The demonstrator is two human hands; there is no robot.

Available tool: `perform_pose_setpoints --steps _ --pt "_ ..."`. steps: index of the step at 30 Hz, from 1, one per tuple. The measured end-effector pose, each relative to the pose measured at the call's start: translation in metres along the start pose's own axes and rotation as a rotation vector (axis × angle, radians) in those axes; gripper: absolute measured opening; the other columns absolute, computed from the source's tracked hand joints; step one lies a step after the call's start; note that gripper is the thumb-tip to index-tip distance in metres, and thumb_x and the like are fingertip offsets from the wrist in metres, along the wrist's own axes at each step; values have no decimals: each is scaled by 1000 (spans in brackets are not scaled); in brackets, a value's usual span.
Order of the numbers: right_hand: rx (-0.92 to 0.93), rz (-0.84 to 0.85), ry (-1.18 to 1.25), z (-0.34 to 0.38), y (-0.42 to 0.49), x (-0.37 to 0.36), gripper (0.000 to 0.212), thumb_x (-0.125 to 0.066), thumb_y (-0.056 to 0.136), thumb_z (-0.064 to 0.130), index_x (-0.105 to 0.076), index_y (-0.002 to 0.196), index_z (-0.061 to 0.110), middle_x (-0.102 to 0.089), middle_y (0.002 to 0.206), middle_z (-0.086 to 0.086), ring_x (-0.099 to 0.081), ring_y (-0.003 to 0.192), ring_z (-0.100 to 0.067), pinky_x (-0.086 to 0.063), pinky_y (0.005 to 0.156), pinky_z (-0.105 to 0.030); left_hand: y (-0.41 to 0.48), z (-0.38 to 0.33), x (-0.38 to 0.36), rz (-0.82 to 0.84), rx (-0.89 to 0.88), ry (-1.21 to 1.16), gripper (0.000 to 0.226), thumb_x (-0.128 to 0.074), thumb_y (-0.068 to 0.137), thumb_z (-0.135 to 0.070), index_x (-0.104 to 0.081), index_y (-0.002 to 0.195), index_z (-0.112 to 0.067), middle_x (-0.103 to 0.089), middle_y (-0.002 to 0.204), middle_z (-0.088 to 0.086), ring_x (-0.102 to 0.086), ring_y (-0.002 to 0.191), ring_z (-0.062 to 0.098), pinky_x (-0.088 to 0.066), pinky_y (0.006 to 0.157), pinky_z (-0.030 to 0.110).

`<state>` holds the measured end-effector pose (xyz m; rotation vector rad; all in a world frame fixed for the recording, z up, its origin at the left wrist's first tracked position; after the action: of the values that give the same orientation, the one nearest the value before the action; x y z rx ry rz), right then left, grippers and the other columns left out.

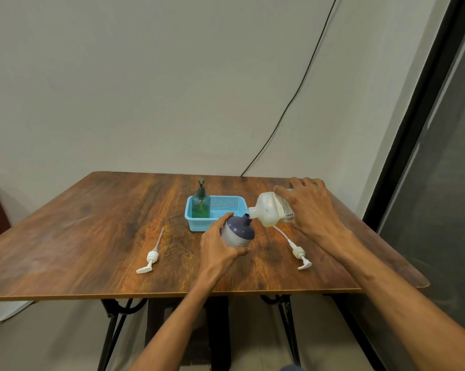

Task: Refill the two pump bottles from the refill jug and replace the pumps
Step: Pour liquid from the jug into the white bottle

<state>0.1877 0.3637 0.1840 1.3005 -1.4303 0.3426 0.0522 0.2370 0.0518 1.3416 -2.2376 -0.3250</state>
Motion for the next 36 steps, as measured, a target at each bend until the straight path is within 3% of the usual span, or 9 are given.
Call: perform_pose_setpoints --steps 36 --pt "48 0 -52 4 3 10 67 -77 81 39 -45 140 31 -52 134 -8 -50 120 -29 -35 103 -46 -1 -4 2 -9 -14 -29 92 -97 52 -23 -56 134 -13 -63 128 3 -60 113 15 -53 100 37"
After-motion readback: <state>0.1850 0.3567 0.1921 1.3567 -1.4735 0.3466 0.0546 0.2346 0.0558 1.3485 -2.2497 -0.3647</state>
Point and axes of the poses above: each hand's wrist, its own y-axis towards the middle knuckle, its own x-axis out of the back of the hand, z = x × y, the point moved 8 cm from there along y, towards the middle knuckle
